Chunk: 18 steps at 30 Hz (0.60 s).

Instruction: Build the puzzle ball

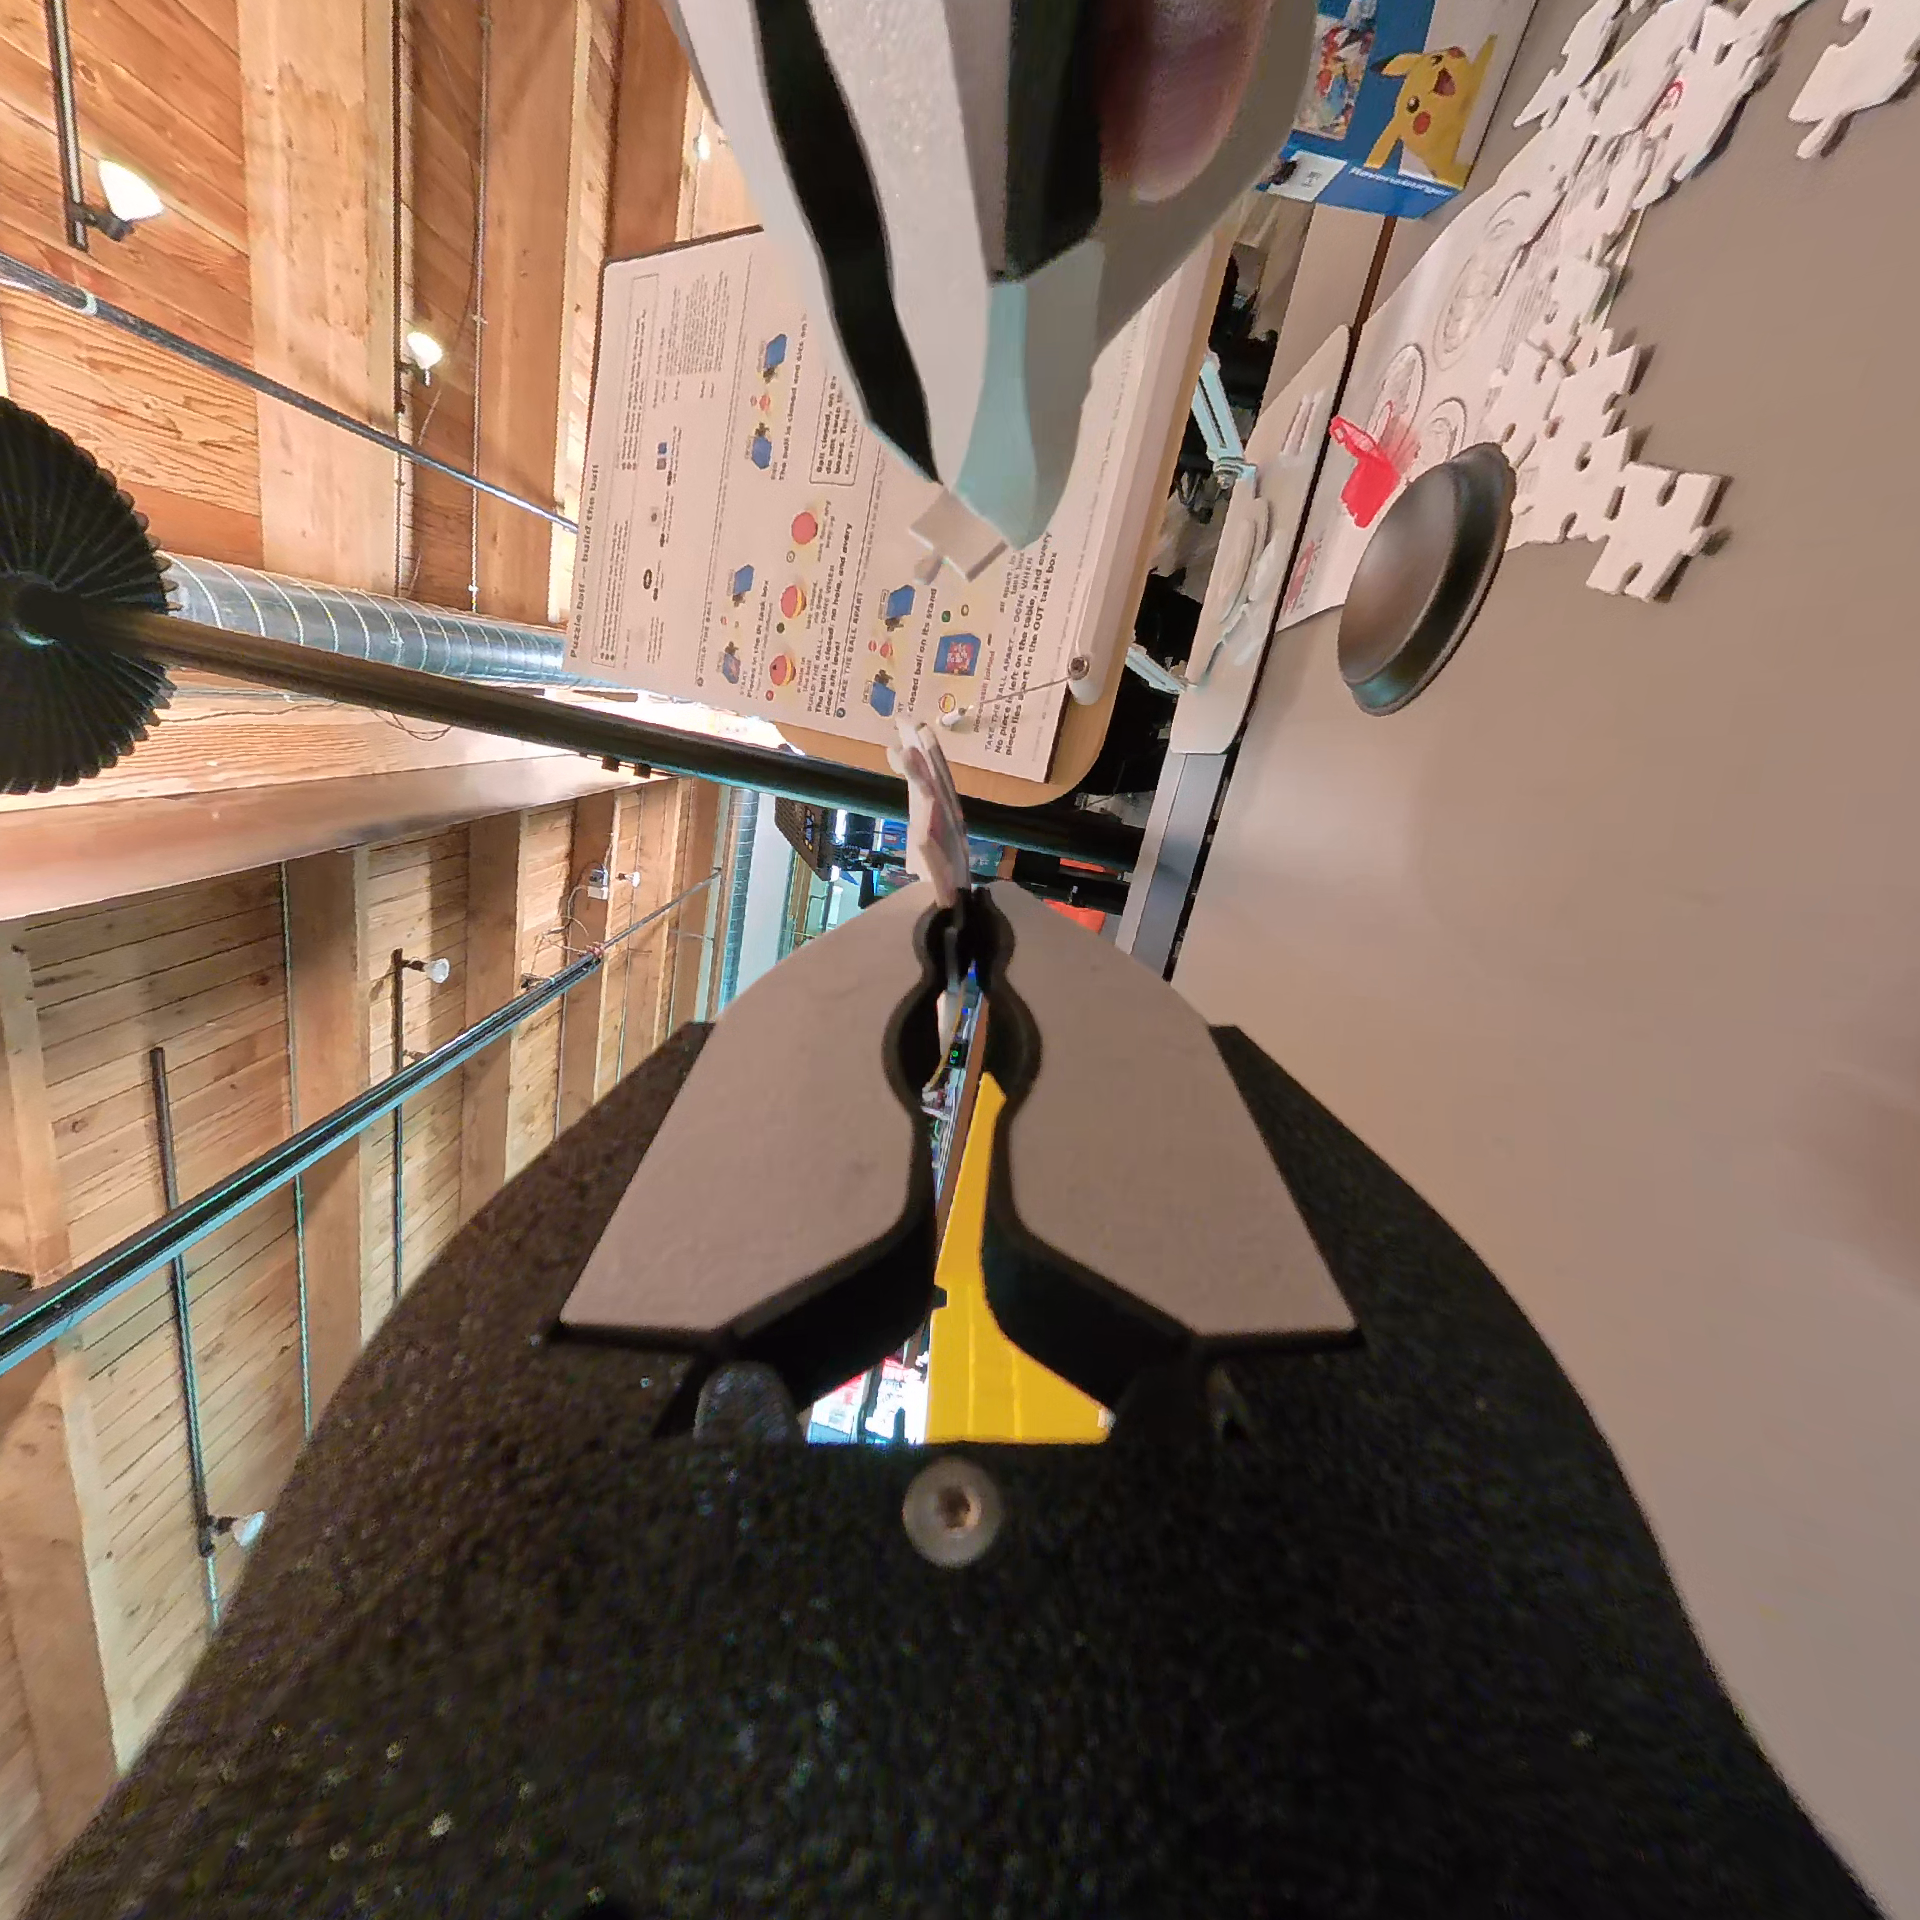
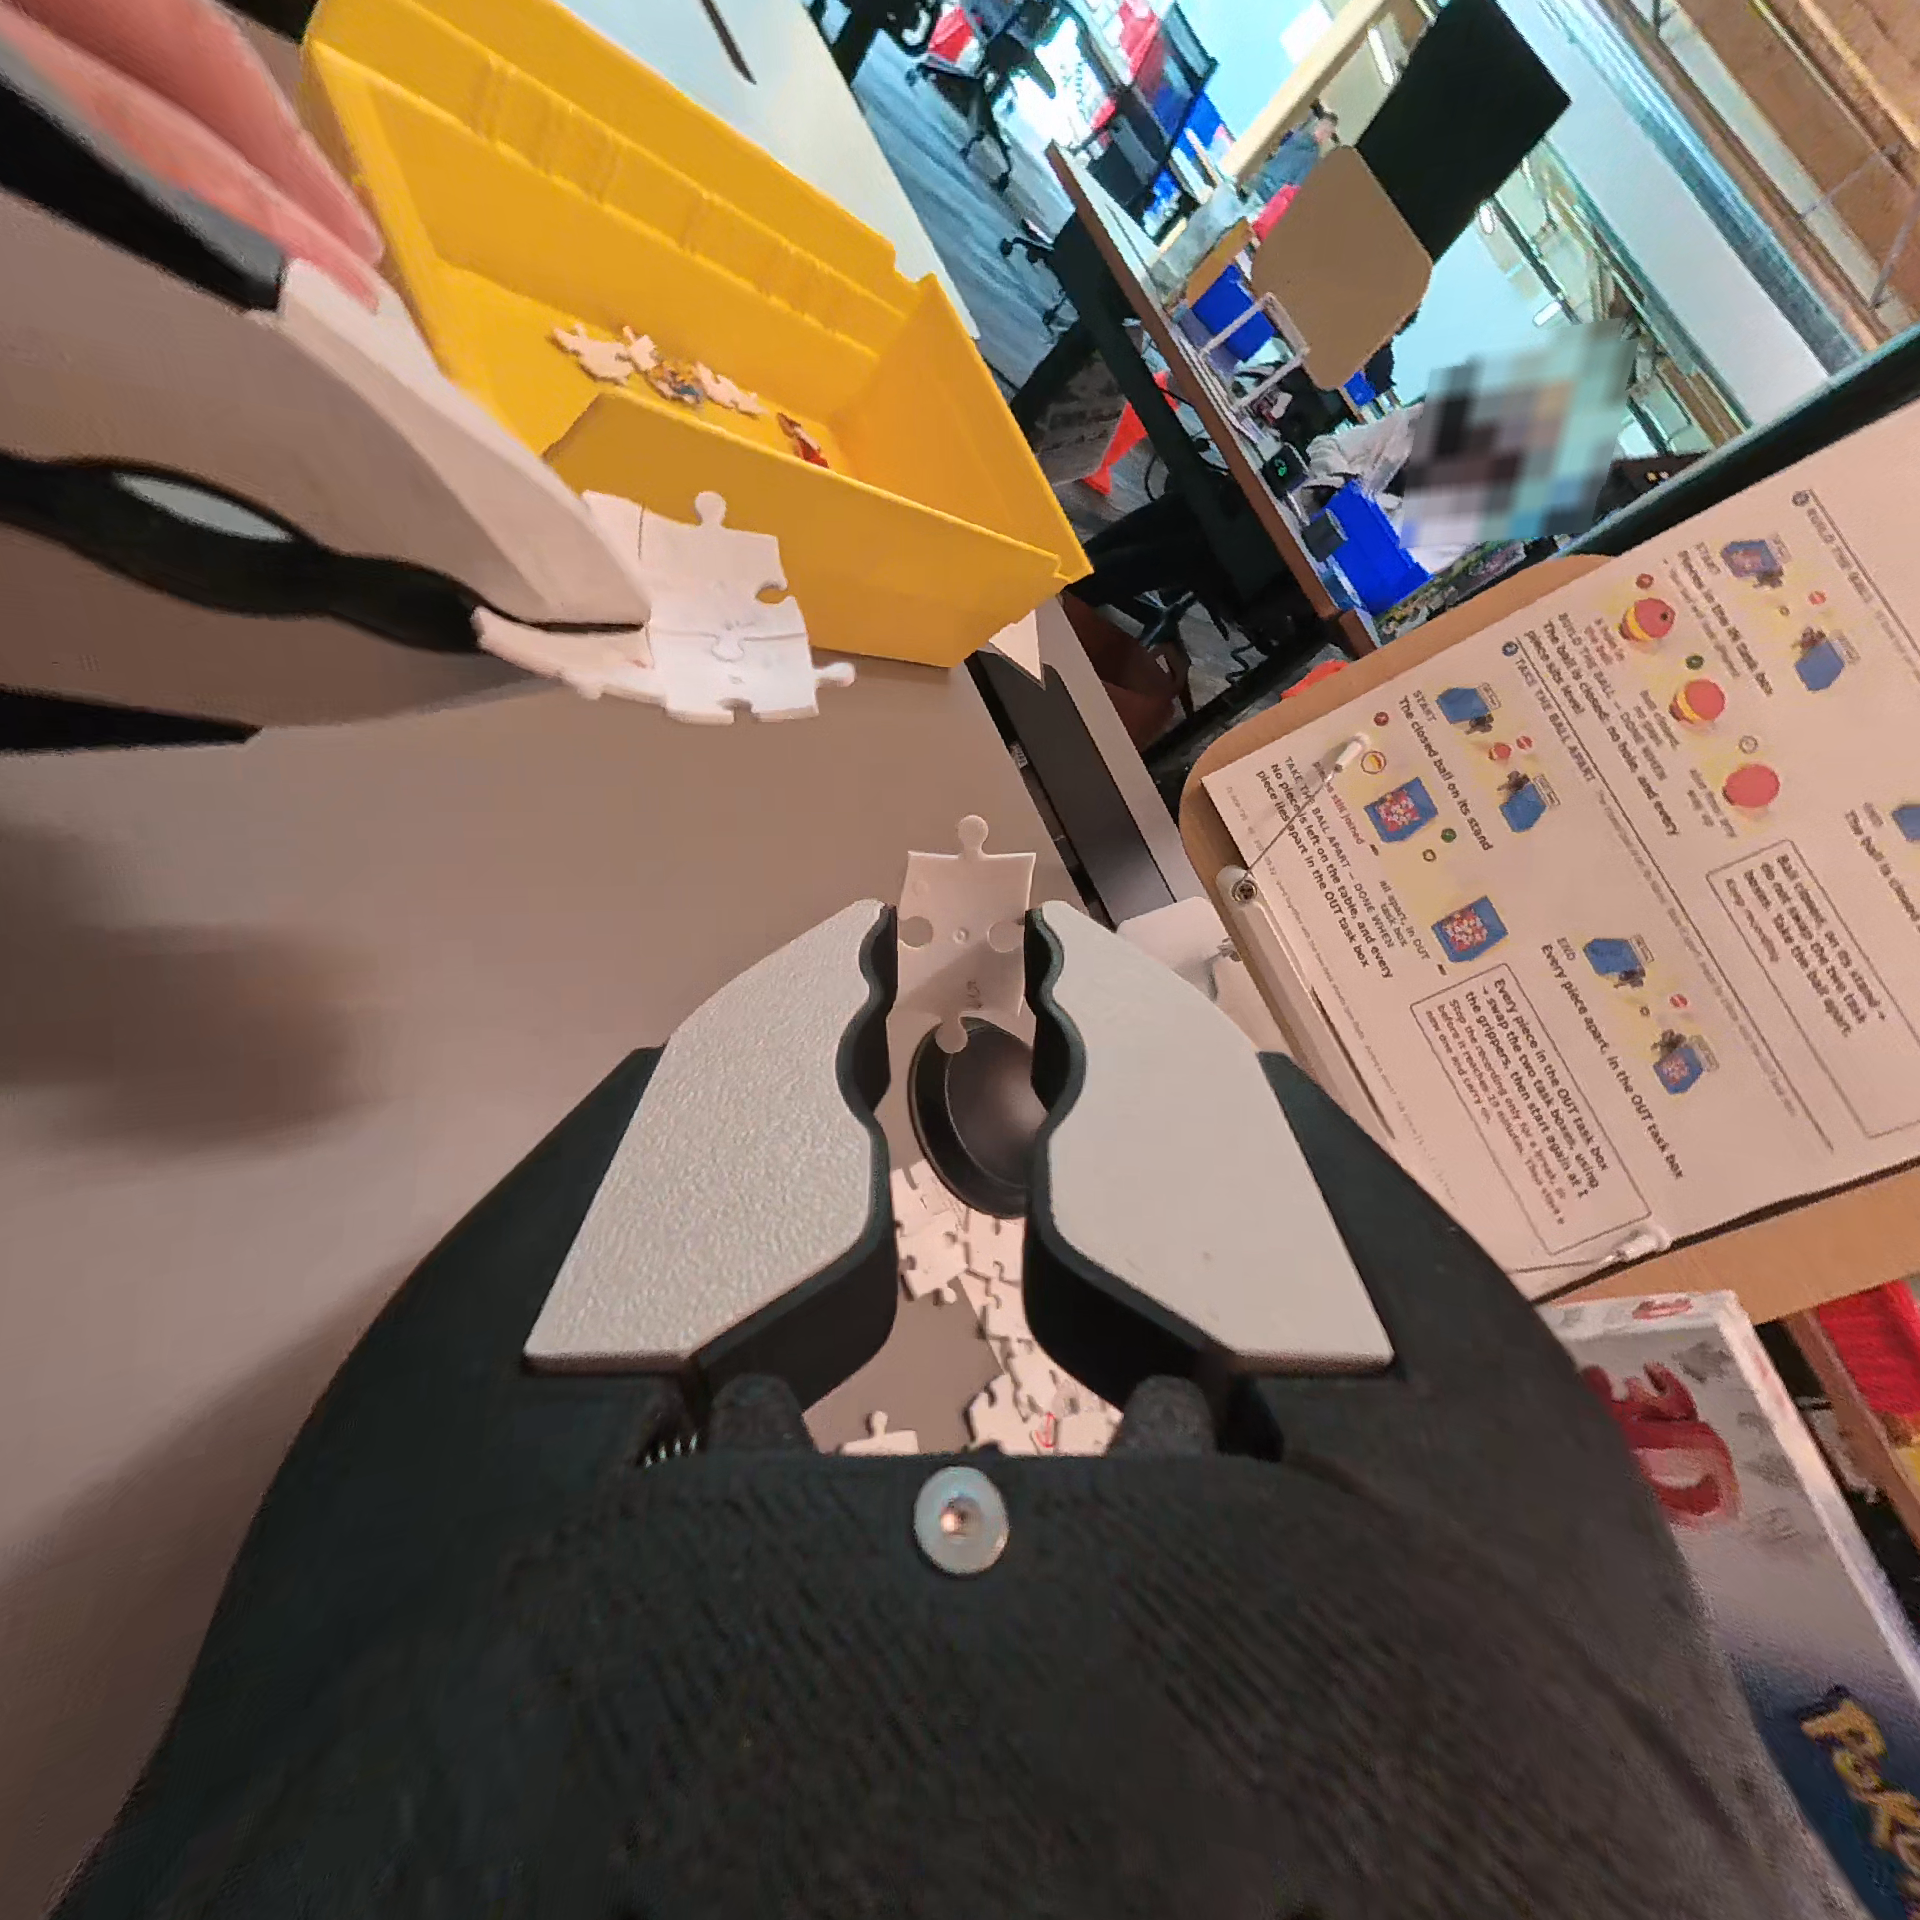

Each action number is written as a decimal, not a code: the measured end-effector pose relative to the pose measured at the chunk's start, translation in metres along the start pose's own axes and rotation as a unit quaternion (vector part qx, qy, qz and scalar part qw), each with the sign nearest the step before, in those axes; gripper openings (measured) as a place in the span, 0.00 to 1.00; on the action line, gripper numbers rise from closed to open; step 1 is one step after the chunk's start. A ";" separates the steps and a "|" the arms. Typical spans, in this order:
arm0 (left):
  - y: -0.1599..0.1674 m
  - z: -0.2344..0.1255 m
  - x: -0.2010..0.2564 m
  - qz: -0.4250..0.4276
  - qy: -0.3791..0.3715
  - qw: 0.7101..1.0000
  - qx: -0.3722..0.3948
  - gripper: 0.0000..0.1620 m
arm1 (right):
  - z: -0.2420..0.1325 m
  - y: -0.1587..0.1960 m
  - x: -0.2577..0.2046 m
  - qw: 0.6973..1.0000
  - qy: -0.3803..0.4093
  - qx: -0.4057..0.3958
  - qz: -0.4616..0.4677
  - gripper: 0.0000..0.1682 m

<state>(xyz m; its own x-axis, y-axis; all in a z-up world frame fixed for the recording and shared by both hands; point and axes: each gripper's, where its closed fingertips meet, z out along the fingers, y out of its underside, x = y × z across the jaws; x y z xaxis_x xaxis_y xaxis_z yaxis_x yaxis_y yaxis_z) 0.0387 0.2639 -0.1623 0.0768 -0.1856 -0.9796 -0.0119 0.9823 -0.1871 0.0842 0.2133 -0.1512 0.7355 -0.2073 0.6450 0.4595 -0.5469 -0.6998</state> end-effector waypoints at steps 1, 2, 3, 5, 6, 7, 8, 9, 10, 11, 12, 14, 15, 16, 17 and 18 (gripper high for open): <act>-0.001 0.000 0.000 0.002 0.000 1.000 0.000 0.01 | 0.000 0.000 0.002 1.000 0.006 -0.001 0.012 0.14; -0.001 0.000 0.001 0.004 -0.002 1.000 0.000 0.01 | 0.000 0.001 0.003 1.000 0.014 -0.003 0.023 0.14; -0.002 0.000 0.000 0.008 -0.005 1.000 0.000 0.01 | -0.001 0.001 0.005 0.999 0.023 -0.006 0.035 0.14; -0.002 0.001 -0.001 0.017 -0.013 1.000 -0.005 0.01 | -0.002 0.000 0.007 0.998 0.036 -0.005 0.059 0.14; -0.001 0.001 -0.001 0.021 -0.017 1.000 -0.010 0.01 | -0.002 -0.002 0.007 0.997 0.036 -0.002 0.071 0.14; -0.001 0.002 -0.002 0.025 -0.021 0.999 -0.014 0.01 | -0.002 -0.003 0.006 0.996 0.035 0.002 0.079 0.14; 0.000 0.002 -0.002 0.028 -0.023 0.999 -0.017 0.01 | -0.002 -0.005 0.005 0.996 0.035 0.006 0.080 0.14; -0.001 0.002 -0.001 0.029 -0.022 0.999 -0.017 0.01 | -0.002 -0.006 0.004 0.996 0.036 0.007 0.078 0.14; -0.001 0.003 0.000 0.029 -0.021 0.999 -0.017 0.01 | -0.002 -0.006 0.003 0.997 0.038 0.005 0.074 0.14; -0.001 0.003 0.000 0.028 -0.022 0.999 -0.016 0.01 | -0.002 -0.005 0.004 0.997 0.041 0.003 0.070 0.14; -0.001 0.003 -0.001 0.028 -0.022 0.999 -0.018 0.01 | -0.002 -0.004 0.003 0.997 0.042 0.001 0.070 0.14; 0.001 0.003 -0.002 0.027 -0.024 0.999 -0.023 0.01 | -0.001 -0.004 0.001 0.997 0.037 0.001 0.073 0.14; 0.002 0.003 -0.002 0.026 -0.025 0.999 -0.026 0.01 | -0.001 -0.005 -0.001 0.997 0.033 0.004 0.072 0.14; 0.003 0.003 -0.002 0.026 -0.024 0.999 -0.028 0.01 | -0.001 -0.007 -0.004 0.998 0.024 0.010 0.065 0.14; 0.004 0.003 -0.002 0.026 -0.024 0.999 -0.031 0.01 | -0.001 -0.009 -0.007 0.998 0.012 0.014 0.057 0.14; 0.005 0.003 -0.002 0.026 -0.025 0.999 -0.033 0.01 | -0.001 -0.008 -0.009 0.999 0.003 0.011 0.053 0.14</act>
<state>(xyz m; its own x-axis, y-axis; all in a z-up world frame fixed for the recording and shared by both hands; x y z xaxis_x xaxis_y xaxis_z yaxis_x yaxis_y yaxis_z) 0.0414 0.2694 -0.1614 0.1231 -0.1305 -0.9838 -0.0824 0.9866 -0.1412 0.0727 0.2188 -0.1511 0.7779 -0.2677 0.5685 0.3902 -0.5033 -0.7710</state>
